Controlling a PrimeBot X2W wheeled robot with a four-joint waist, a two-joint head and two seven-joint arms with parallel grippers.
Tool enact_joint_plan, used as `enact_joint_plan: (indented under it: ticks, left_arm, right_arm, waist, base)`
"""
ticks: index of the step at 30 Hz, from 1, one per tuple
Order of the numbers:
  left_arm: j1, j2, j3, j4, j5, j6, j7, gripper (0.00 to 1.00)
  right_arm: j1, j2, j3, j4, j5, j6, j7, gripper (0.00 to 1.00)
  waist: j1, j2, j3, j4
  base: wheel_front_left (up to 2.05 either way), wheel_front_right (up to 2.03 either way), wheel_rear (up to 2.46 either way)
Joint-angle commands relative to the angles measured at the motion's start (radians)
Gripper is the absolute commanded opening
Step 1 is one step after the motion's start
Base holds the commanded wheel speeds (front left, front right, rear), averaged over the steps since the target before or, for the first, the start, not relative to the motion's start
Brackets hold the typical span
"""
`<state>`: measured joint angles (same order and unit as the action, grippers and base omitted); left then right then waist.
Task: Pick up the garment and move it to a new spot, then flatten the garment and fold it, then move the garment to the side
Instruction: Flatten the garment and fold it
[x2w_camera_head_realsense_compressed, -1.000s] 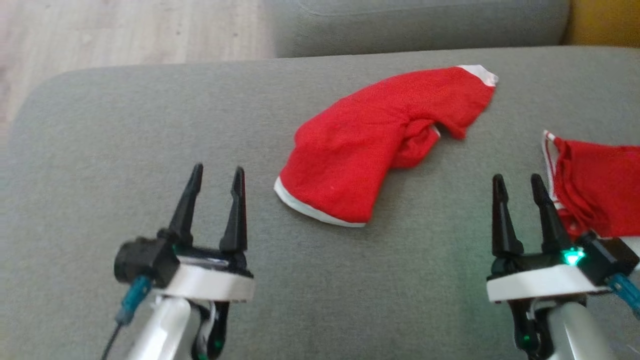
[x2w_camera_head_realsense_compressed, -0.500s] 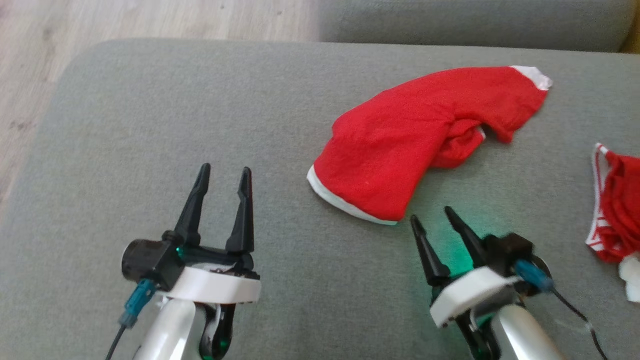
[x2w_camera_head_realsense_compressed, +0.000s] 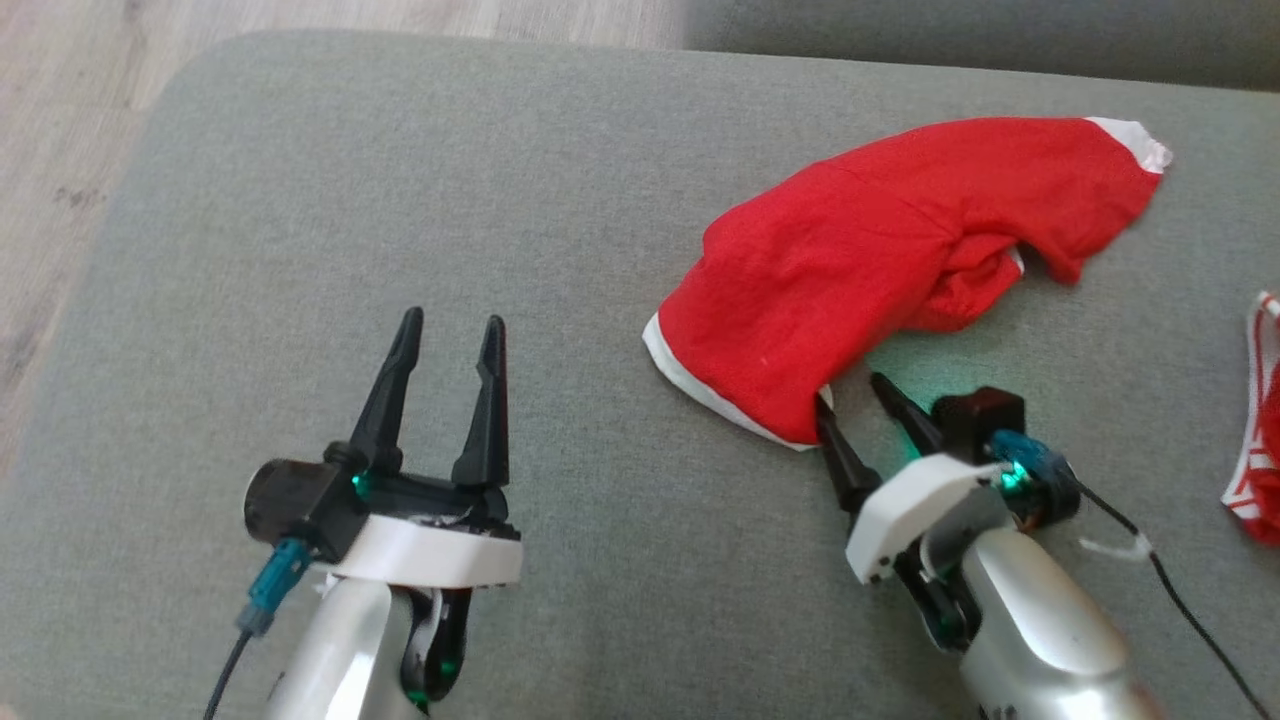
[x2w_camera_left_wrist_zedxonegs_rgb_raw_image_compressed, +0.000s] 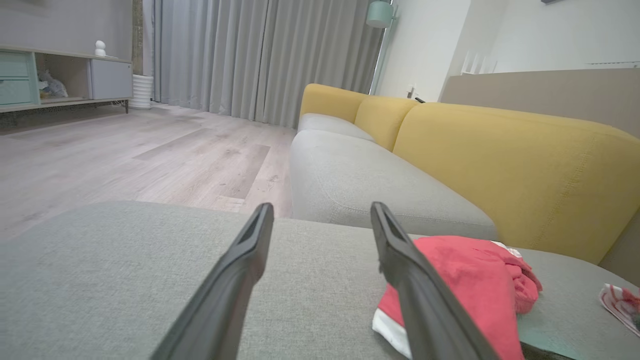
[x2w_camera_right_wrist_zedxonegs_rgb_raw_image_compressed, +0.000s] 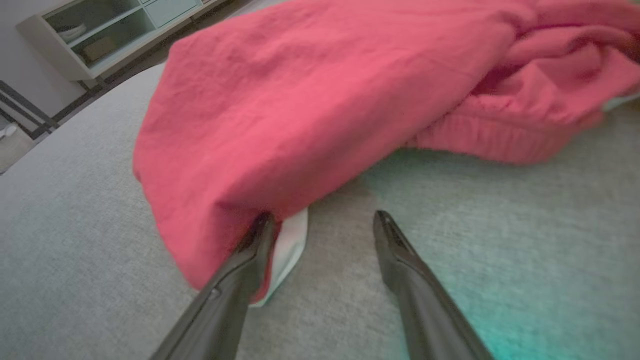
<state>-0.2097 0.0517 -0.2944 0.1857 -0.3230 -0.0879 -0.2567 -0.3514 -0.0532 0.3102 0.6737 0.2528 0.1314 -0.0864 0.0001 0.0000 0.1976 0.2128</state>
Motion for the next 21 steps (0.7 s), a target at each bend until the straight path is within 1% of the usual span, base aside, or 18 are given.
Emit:
enact_joint_plan:
  ticks: [1, 7, 8, 9, 10, 14, 18, 19, 21]
  left_arm:
    - [-0.044, 0.002, 0.039, -0.028, 0.011, -0.001, -0.005, 1.00]
    - [-0.046, 0.000, 0.050, -0.027, 0.018, -0.005, -0.005, 1.00]
    - [-0.045, 0.000, 0.051, -0.026, 0.019, -0.006, -0.005, 1.00]
    - [-0.044, -0.001, 0.051, -0.025, 0.020, -0.006, -0.005, 1.00]
    - [-0.042, -0.001, 0.051, -0.024, 0.021, -0.007, -0.005, 1.00]
    - [-0.034, -0.001, 0.056, -0.020, 0.022, -0.006, -0.005, 1.00]
    - [-0.023, -0.001, 0.062, -0.018, 0.024, -0.007, -0.005, 1.00]
    - [-0.023, -0.001, 0.062, -0.018, 0.024, -0.007, -0.005, 1.00]
    - [-0.017, -0.001, 0.064, -0.018, 0.023, -0.007, -0.005, 1.00]
  right_arm:
    - [-0.037, 0.003, 0.047, -0.013, 0.014, -0.001, -0.004, 1.00]
    - [-0.077, 0.003, 0.133, 0.040, 0.038, -0.001, -0.001, 1.00]
    - [-0.083, 0.003, 0.145, 0.048, 0.039, -0.001, 0.001, 0.63]
    - [-0.088, 0.003, 0.155, 0.055, 0.039, -0.001, -0.001, 0.06]
    - [-0.093, 0.003, 0.162, 0.062, 0.037, -0.001, -0.004, 0.00]
    - [-0.099, 0.003, 0.136, 0.082, 0.043, -0.001, -0.043, 0.00]
    - [-0.079, 0.003, 0.061, 0.089, 0.051, -0.001, -0.095, 0.00]
    - [-0.079, 0.003, 0.061, 0.089, 0.051, -0.001, -0.095, 0.00]
    - [-0.059, 0.003, 0.015, 0.085, 0.041, -0.001, -0.113, 0.00]
  waist:
    - [-0.0001, 0.0000, 0.005, 0.004]
    - [-0.0001, 0.0000, 0.010, 0.004]
    - [-0.0001, 0.0000, 0.009, 0.003]
    - [-0.0001, 0.0000, 0.006, 0.001]
    - [-0.0001, 0.0000, 0.003, 0.000]
    - [-0.0001, 0.0000, -0.017, -0.011]
    - [-0.0001, 0.0000, -0.046, -0.035]
    - [-0.0001, 0.0000, -0.046, -0.035]
    - [-0.0001, 0.0000, -0.062, -0.052]
  base:
    - [0.00, 0.00, 0.00]
    - [0.00, 0.00, 0.00]
    - [0.00, 0.00, 0.00]
    - [0.00, 0.00, 0.00]
    - [0.00, 0.00, 0.00]
    - [0.00, 0.00, 0.00]
    - [0.00, 0.00, 0.00]
    - [0.00, 0.00, 0.00]
    - [0.00, 0.00, 0.00]
